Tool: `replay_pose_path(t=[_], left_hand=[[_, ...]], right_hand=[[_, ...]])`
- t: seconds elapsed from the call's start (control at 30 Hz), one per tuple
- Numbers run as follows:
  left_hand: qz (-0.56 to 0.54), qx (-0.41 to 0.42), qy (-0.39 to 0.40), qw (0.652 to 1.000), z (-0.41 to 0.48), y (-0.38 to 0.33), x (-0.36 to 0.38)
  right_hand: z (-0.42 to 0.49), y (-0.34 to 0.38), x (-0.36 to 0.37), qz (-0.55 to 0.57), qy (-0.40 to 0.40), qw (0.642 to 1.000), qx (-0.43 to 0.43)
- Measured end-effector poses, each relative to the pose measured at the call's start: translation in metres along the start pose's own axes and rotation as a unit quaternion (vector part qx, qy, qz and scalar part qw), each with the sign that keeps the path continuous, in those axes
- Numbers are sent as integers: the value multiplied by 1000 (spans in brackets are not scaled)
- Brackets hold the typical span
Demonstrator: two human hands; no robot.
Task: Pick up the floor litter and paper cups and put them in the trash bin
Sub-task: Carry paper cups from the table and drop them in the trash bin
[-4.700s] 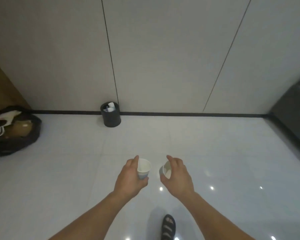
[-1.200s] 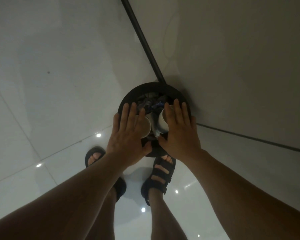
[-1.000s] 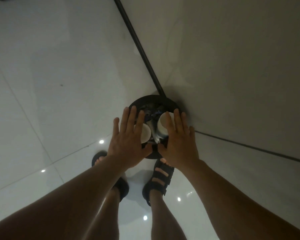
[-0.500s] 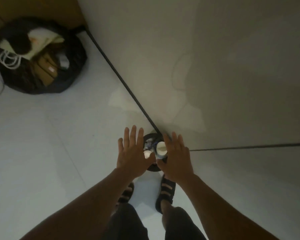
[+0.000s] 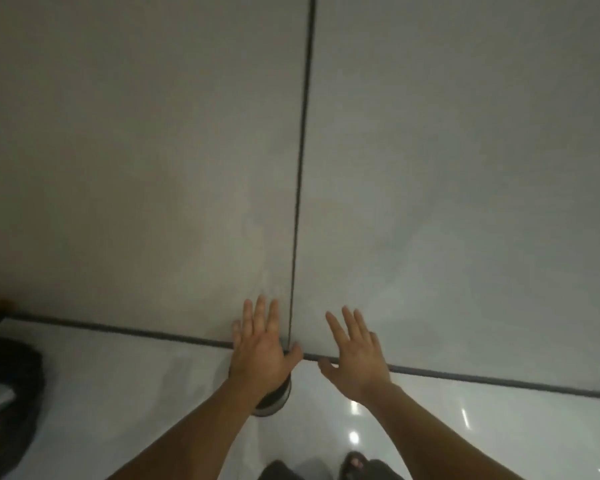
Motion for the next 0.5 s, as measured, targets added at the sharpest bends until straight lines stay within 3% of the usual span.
replay_pose_path(t=[0.23,0.5], left_hand=[[38,204,64,976,5,-143,19],[76,449,118,882,-88,-375,81]], right_hand=[[-104,-124,-20,81,-89,969,214],[-328,-278,-6,157,-177,853,466]])
Point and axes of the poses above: each hand's wrist, its own z-axis towards the middle knuckle, its own x-axis out of the palm, y = z × x, the point moved 2 cm from there along z, towards the middle knuckle, and after that the axes turned 9 degrees about x, right-handed, at the moved point
